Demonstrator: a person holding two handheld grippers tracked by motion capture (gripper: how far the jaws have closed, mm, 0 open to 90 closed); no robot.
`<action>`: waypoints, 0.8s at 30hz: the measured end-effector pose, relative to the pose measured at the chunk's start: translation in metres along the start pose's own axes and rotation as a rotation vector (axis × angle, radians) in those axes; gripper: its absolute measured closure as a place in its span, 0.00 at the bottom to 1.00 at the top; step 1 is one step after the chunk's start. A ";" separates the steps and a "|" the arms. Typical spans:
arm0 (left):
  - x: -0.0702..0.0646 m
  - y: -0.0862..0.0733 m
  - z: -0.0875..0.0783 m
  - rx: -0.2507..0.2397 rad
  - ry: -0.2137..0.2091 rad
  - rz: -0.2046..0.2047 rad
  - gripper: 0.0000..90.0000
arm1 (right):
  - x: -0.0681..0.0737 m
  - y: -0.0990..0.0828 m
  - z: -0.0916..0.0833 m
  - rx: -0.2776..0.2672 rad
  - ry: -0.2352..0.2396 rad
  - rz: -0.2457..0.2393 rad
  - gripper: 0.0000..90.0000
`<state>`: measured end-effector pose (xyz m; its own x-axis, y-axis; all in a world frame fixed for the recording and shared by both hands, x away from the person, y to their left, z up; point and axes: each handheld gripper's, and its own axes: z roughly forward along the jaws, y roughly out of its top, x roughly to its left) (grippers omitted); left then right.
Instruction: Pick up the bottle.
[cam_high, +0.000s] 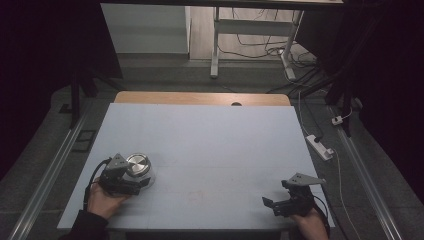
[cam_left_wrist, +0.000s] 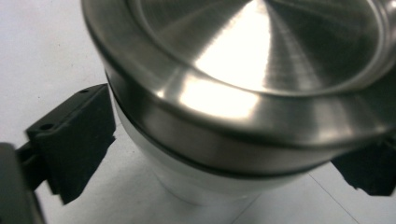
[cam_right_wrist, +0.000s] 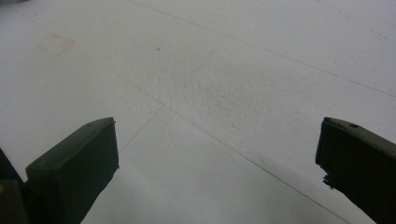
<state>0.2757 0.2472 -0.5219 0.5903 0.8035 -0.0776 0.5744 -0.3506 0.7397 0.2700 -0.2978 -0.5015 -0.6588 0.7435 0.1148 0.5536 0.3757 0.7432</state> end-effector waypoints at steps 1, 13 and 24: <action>0.000 0.000 0.000 -0.003 -0.003 0.002 0.05 | 0.000 0.000 0.000 0.000 0.000 -0.001 0.00; -0.001 0.003 0.002 -0.005 -0.015 0.035 0.16 | 0.000 0.000 0.000 0.003 0.004 -0.005 0.00; -0.006 0.008 0.000 0.016 0.035 0.040 0.17 | 0.001 0.000 0.000 0.002 0.004 -0.010 0.00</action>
<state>0.2768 0.2398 -0.5152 0.5930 0.8049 -0.0241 0.5597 -0.3905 0.7309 0.2698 -0.2972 -0.5015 -0.6666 0.7372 0.1102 0.5479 0.3844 0.7430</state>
